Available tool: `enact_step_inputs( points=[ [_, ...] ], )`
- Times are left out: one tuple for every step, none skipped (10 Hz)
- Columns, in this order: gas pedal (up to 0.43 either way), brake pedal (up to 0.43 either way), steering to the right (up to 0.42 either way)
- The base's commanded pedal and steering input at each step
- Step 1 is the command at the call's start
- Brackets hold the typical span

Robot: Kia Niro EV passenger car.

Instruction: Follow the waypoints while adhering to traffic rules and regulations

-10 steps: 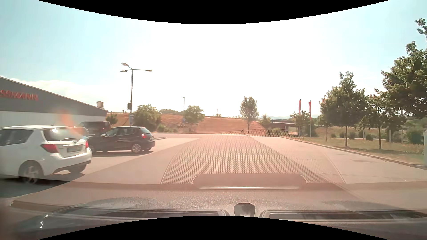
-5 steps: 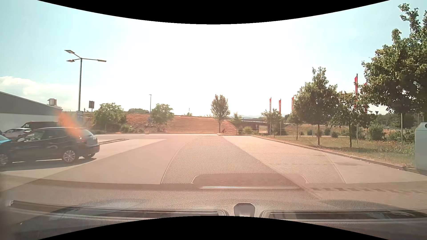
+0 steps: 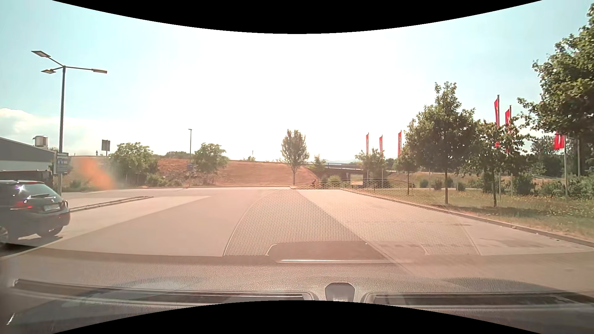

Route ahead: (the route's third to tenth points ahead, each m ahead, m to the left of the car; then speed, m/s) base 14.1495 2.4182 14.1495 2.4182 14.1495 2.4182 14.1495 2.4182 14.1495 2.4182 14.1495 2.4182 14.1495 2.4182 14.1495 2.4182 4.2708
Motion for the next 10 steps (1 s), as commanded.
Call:
enact_step_inputs(
  points=[
    [0.000,0.012,-0.090],
    [0.000,0.018,-0.107],
    [0.000,0.030,-0.117],
    [0.000,0.037,-0.118],
    [0.000,0.043,-0.118],
    [0.000,0.061,-0.118],
    [0.000,0.079,-0.118],
    [0.000,0.085,-0.119],
    [0.000,0.091,-0.125],
    [0.000,0.091,-0.131]
  ],
)
